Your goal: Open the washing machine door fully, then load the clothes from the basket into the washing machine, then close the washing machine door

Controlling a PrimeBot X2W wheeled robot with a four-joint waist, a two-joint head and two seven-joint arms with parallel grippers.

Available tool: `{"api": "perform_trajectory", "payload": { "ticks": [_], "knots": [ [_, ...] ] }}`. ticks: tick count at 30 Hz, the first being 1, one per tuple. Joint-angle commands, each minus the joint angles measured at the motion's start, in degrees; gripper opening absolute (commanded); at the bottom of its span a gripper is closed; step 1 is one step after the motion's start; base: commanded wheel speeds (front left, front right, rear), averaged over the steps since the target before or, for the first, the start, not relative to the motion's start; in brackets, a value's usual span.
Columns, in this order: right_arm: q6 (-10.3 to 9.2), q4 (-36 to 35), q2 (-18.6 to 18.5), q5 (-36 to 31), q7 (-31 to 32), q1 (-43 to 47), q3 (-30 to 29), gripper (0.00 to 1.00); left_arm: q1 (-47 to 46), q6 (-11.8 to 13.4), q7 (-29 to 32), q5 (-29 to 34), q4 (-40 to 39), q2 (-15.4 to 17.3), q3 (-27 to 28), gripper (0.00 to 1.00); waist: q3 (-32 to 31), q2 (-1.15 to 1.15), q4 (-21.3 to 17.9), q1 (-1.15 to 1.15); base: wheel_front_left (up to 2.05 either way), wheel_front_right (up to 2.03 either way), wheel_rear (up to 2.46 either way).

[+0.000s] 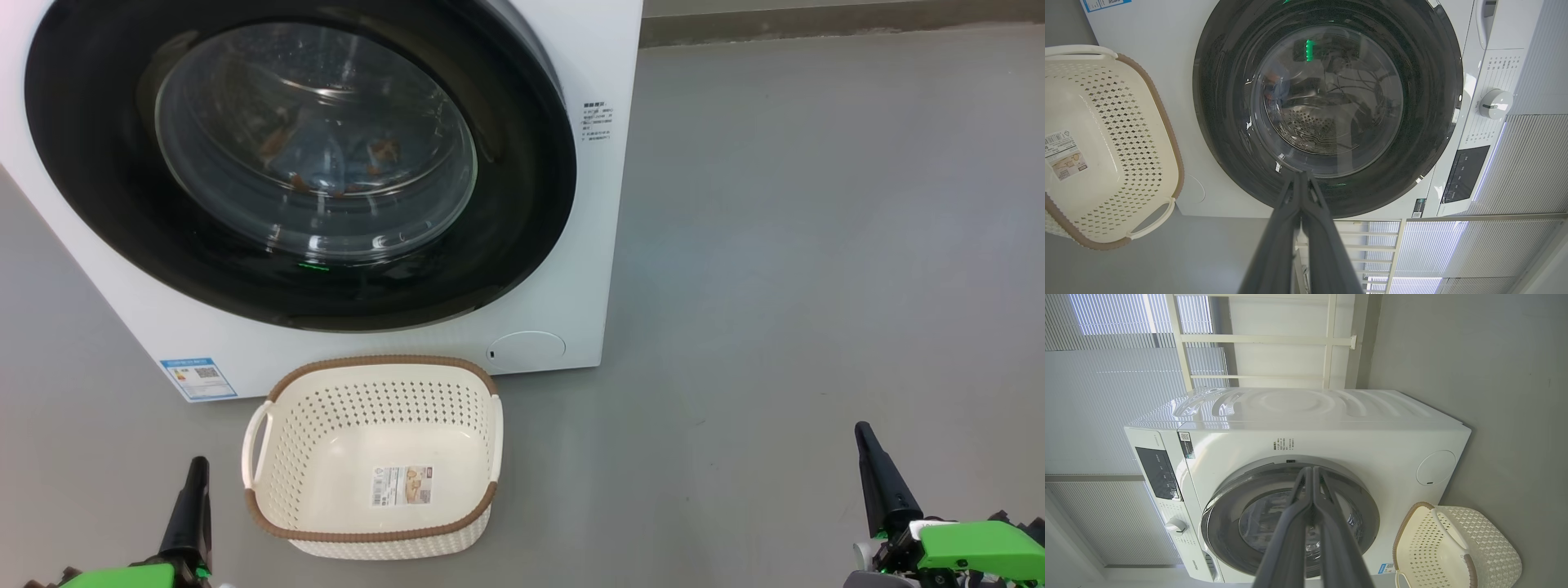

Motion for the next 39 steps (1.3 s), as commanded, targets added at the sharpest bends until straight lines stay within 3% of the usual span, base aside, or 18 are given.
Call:
{"api": "perform_trajectory", "payload": {
  "ticks": [1, 39],
  "knots": [
    [0.09, -1.39, -0.35, 0.07, 0.27, -2.60, 1.33, 0.00, -2.30, -0.60, 0.35, 0.16, -0.91, 0.55, 2.06, 0.00, 0.00, 0.00, 0.00, 0.00, 0.00, 0.00, 0.00],
    [0.09, -1.38, -0.23, -0.07, 0.41, -2.62, 1.16, 0.00, -2.33, -0.60, 0.62, 0.44, -0.90, 0.32, 2.39, 0.00, 0.00, 0.00, 0.00, 0.00, 0.00, 0.00, 0.00]
  ]
}}
